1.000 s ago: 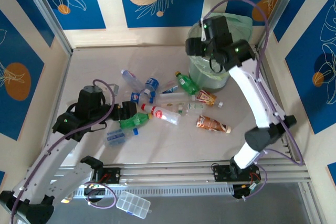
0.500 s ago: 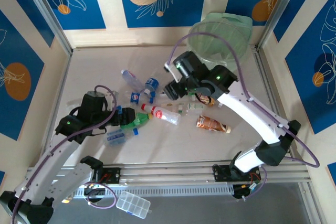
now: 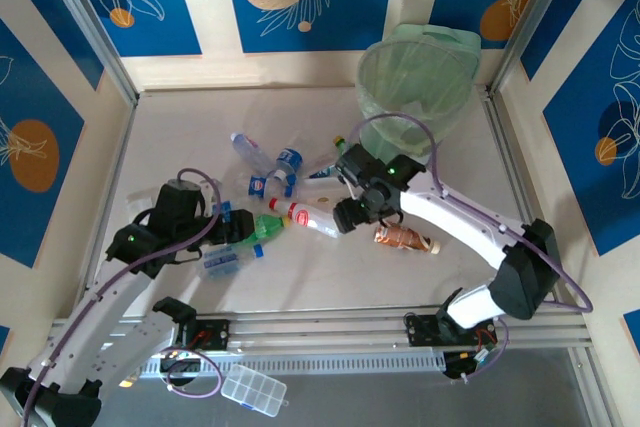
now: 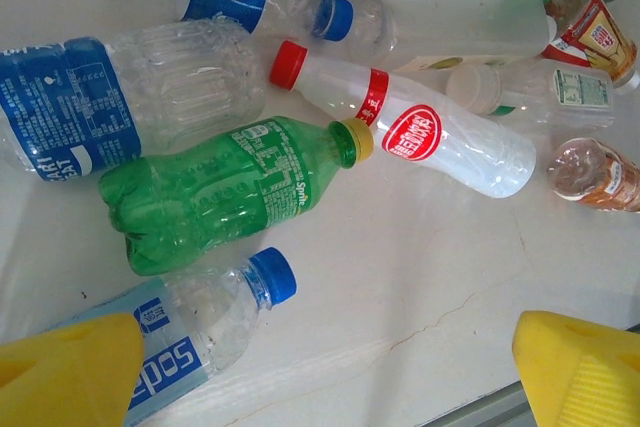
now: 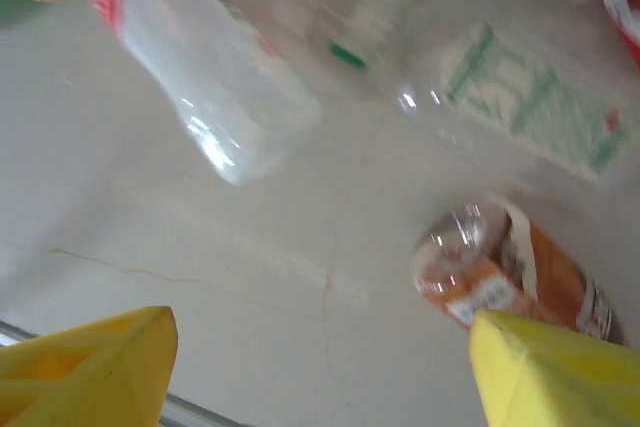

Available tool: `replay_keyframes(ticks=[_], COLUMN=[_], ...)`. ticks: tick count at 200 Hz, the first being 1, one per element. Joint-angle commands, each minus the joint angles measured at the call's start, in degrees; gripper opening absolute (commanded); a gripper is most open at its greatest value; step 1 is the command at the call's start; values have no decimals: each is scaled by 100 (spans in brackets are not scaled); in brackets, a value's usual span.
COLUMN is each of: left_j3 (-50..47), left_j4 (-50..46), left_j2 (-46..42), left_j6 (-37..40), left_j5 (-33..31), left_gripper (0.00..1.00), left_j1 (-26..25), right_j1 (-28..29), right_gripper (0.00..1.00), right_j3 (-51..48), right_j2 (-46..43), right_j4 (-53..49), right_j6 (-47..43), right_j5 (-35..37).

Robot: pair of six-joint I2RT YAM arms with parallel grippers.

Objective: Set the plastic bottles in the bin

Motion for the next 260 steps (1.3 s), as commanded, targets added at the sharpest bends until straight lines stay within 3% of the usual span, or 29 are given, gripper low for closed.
replay_keyframes(ticks=[1,25,52,97,122,142,169,202,260], left_j3=[-89,-62,-50,-172,-168,-142,-50,60,267], left_j4=[61,156,198,298,347,383,401,347,203], left_j2=[36,120,147,120,156,215,305,331,410], left_j6=[-81,-81,-80,-125,-125,-125,-116,-107,-77], left_j5=[45,130,160,205,240,280,311,309,285], left_gripper=[95,95,95,95,95,95,95,95,95], left_j1=[-27,-27,-27,-27,-27,-27,-27,-27,-27], right_j1=[225,-15,-522,-980,-1225,-1867,-2632,-2854,-3079], right_gripper=[77,85,93,73,72,78,84,93,87], right_j3=[-448,-773,-1359,-2573,-3143,-3296,-3142,-3048,-3016], right_j2=[-772,-894,-1370,-3073,-3625,-3473,-2605,-1832,-709], right_j4=[300,-68,-204,-204,216,632,892,1436,2322], right_j6=[1188,1557,2883,6661,7846,8014,7913,7987,7980], right_j5=[470,941,804,641,549,107,-523,-798,-1037])
